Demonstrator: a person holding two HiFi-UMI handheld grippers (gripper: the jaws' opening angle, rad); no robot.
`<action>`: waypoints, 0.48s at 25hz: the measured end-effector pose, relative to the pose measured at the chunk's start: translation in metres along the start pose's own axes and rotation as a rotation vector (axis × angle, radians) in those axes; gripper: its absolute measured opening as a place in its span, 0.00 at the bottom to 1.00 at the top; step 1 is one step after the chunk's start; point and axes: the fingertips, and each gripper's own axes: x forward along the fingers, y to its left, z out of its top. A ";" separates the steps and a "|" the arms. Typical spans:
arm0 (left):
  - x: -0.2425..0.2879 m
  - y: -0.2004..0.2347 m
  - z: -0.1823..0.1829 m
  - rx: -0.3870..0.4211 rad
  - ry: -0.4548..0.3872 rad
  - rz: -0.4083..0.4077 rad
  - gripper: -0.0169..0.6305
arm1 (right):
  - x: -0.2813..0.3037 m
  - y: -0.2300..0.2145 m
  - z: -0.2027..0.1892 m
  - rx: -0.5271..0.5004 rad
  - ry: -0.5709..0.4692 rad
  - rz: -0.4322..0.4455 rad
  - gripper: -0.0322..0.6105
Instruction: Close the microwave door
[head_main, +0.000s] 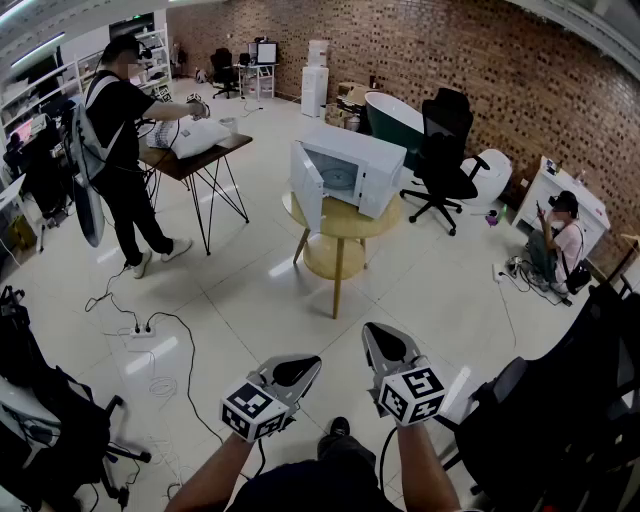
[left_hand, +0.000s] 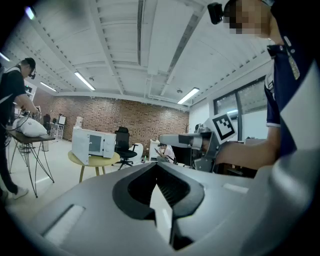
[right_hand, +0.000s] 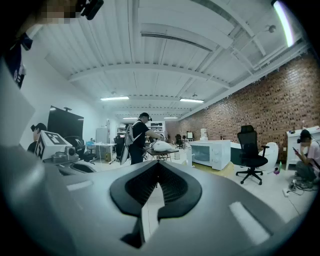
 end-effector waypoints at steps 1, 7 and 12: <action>0.005 0.002 0.000 -0.001 0.001 -0.001 0.03 | 0.002 -0.005 0.000 0.001 0.000 0.000 0.05; 0.041 0.021 0.006 -0.002 -0.002 0.012 0.03 | 0.019 -0.037 0.000 0.007 0.000 0.020 0.05; 0.080 0.047 0.015 0.007 -0.013 0.033 0.03 | 0.044 -0.069 0.002 0.004 -0.007 0.060 0.05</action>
